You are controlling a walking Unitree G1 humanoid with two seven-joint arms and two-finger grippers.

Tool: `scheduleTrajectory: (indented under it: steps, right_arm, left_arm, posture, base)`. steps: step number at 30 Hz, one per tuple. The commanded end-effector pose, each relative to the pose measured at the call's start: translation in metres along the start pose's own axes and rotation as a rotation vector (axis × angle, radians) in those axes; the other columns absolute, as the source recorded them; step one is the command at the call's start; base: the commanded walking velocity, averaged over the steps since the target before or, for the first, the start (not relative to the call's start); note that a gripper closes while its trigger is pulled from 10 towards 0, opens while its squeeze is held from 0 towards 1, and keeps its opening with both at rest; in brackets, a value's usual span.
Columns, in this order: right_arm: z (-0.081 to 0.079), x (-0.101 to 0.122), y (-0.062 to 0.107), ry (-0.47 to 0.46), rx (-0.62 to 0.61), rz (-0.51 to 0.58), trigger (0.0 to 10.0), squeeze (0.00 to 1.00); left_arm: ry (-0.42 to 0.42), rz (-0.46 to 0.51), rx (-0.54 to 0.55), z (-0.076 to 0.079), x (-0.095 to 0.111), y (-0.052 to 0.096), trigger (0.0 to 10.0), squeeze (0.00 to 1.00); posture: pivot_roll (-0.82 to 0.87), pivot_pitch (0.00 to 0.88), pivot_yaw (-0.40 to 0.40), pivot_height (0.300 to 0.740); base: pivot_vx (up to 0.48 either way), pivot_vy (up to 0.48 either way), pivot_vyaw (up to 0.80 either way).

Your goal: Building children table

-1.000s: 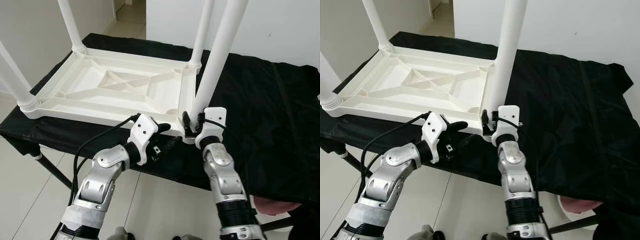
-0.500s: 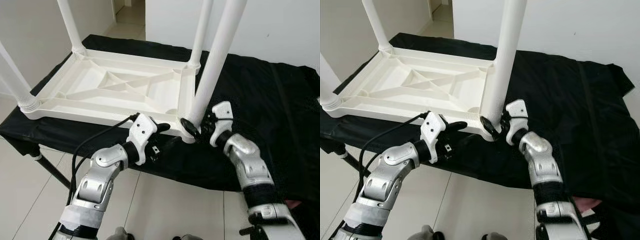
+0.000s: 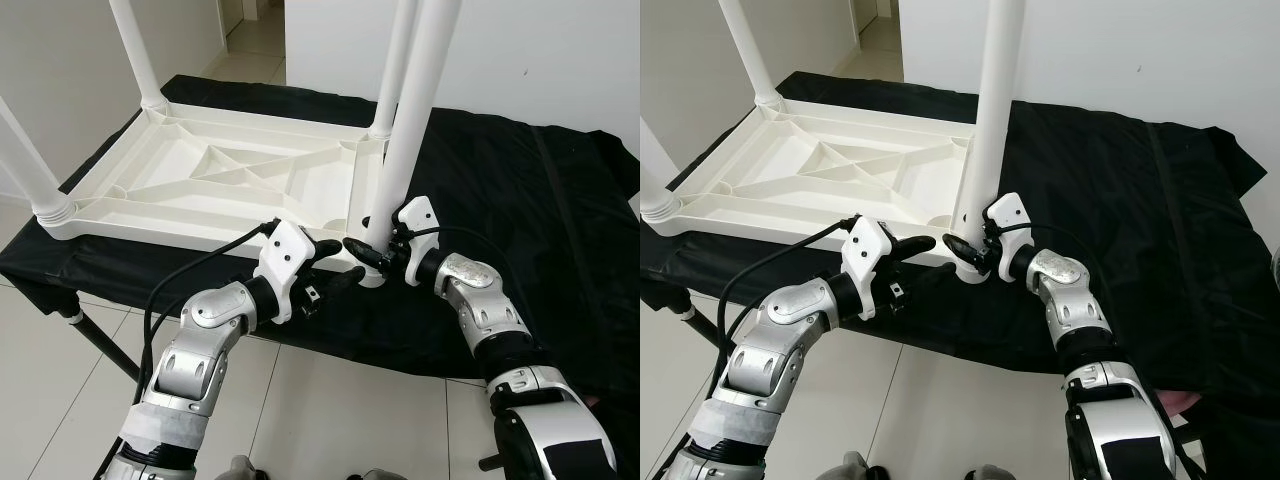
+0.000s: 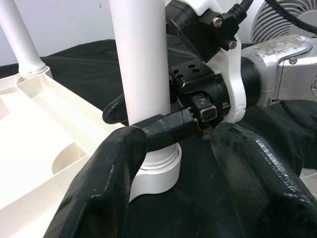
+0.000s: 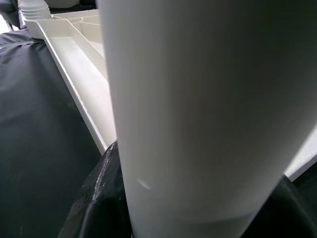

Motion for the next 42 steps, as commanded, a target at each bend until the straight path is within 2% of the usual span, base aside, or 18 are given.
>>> scheduleTrajectory:
  steps: [1, 5, 6, 7, 11, 15, 16, 17, 18, 20, 22, 25, 30, 32, 34, 38, 39, 42]
  right_arm:
    - [-0.002, -0.013, 0.002, -0.007, 0.037, -0.061, 0.0, 0.00]
    - [0.003, -0.013, 0.003, -0.008, 0.007, -0.042, 0.0, 0.00]
    - [0.004, -0.011, 0.003, -0.007, -0.021, -0.030, 4.7, 0.00]
    - [0.005, -0.010, 0.003, -0.003, -0.040, -0.020, 10.0, 0.00]
    - [0.006, -0.010, 0.003, -0.001, -0.052, -0.014, 10.0, 0.00]
    - [0.010, -0.005, 0.003, -0.006, -0.170, 0.041, 10.0, 0.00]
    - [0.010, -0.001, 0.003, -0.042, -0.268, 0.093, 10.0, 0.00]
    - [0.010, -0.001, 0.003, -0.042, -0.268, 0.093, 10.0, 0.00]
    - [0.008, 0.003, 0.006, -0.094, -0.419, 0.157, 10.0, 0.00]
    - [0.007, 0.003, 0.008, -0.108, -0.471, 0.171, 10.0, 0.00]
    - [0.000, -0.001, 0.013, -0.121, -0.629, 0.205, 10.0, 0.00]
    - [-0.006, -0.004, 0.016, -0.118, -0.716, 0.225, 10.0, 0.00]
    - [-0.014, -0.008, 0.017, -0.122, -0.789, 0.246, 10.0, 0.00]
    - [-0.022, -0.010, 0.015, -0.135, -0.825, 0.255, 10.0, 0.00]
    - [-0.039, -0.015, 0.003, -0.165, -0.771, 0.241, 10.0, 0.00]
    - [-0.037, -0.011, 0.008, -0.174, -0.811, 0.245, 10.0, 0.00]
    - [-0.035, -0.009, 0.012, -0.179, -0.825, 0.256, 10.0, 1.00]
    - [-0.034, -0.007, 0.014, -0.177, -0.826, 0.270, 10.0, 1.00]
  left_arm:
    - [-0.008, -0.037, 0.090, -0.006, -0.001, 0.002, 10.0, 0.00]
    - [-0.007, -0.036, 0.088, -0.006, -0.001, 0.002, 10.0, 0.00]
    - [-0.006, -0.035, 0.088, -0.006, -0.001, 0.002, 10.0, 0.00]
    - [-0.005, -0.034, 0.089, -0.007, -0.001, 0.002, 10.0, 0.00]
    - [-0.004, -0.034, 0.089, -0.007, -0.001, 0.002, 10.0, 0.00]
    - [-0.002, -0.032, 0.089, -0.006, -0.001, 0.001, 10.0, 0.00]
    - [0.000, -0.030, 0.089, -0.005, -0.001, 0.001, 10.0, 0.00]
    - [0.000, -0.030, 0.089, -0.005, -0.001, 0.001, 10.0, 0.00]
    - [0.002, -0.028, 0.090, -0.004, -0.001, 0.001, 10.0, 0.00]
    - [0.003, -0.028, 0.090, -0.004, -0.001, 0.001, 10.0, 0.00]
    - [0.005, -0.027, 0.090, -0.003, -0.001, 0.001, 10.0, 0.00]
    - [0.006, -0.026, 0.090, -0.003, -0.002, 0.001, 10.0, 0.00]
    - [0.007, -0.024, 0.088, -0.002, -0.001, 0.001, 10.0, 0.00]
    - [0.007, -0.023, 0.086, -0.002, -0.001, 0.000, 10.0, 0.00]
    - [0.007, -0.021, 0.084, -0.002, -0.001, -0.001, 10.0, 0.00]
    - [0.005, -0.017, 0.079, -0.001, -0.001, -0.002, 10.0, 0.00]
    - [0.005, -0.016, 0.078, -0.001, -0.001, -0.002, 10.0, 0.00]
    - [0.005, -0.014, 0.079, -0.001, -0.001, -0.002, 10.0, 0.00]
  posture:
    - [-0.06, 0.029, 0.030, 0.740]
    - [-0.06, 0.029, 0.030, 0.740]
    - [-0.06, 0.029, 0.030, 0.740]
    - [-0.06, 0.029, 0.030, 0.740]
    - [-0.06, 0.029, 0.030, 0.740]
    - [-0.07, 0.032, 0.026, 0.740]
    - [-0.07, 0.036, 0.021, 0.740]
    - [-0.07, 0.036, 0.021, 0.740]
    - [-0.07, 0.036, 0.021, 0.740]
    - [-0.07, 0.036, 0.021, 0.740]
    - [-0.07, 0.036, 0.021, 0.740]
    - [-0.08, 0.038, 0.006, 0.740]
    - [-0.08, 0.038, 0.006, 0.740]
    - [-0.08, 0.035, 0.005, 0.740]
    - [-0.08, 0.030, 0.004, 0.740]
    - [-0.09, 0.028, 0.002, 0.740]
    - [-0.09, 0.024, 0.000, 0.740]
    - [-0.09, 0.024, 0.000, 0.740]
  base:
    - [0.000, 0.000, 0.00]
    - [0.000, 0.000, 0.00]
    - [0.000, 0.000, 0.00]
    - [0.000, 0.000, 0.00]
    - [0.000, 0.000, 0.00]
    - [0.000, 0.000, 0.00]
    - [0.000, 0.000, 0.00]
    - [0.000, 0.000, 0.00]
    - [0.000, 0.000, 0.00]
    - [0.000, 0.000, 0.00]
    - [0.000, 0.000, 0.00]
    - [0.000, 0.000, 0.00]
    - [0.000, 0.000, 0.00]
    - [0.000, 0.000, 0.00]
    - [0.000, 0.000, 0.00]
    - [0.000, 0.000, 0.00]
    - [0.000, 0.000, 0.00]
    - [0.000, 0.000, 0.00]
Point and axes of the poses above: a point about 5 cm out from each wrist's last joint towards the gripper, its own y axis pointing back from the gripper into the wrist, its own x axis along the axis of the wrist's last joint, z = x × y, the point moved 1 cm from there along -y, pointing out of the wrist towards the gripper, and after that the axes turned 15 degrees about -y, right-handed, at the moved point
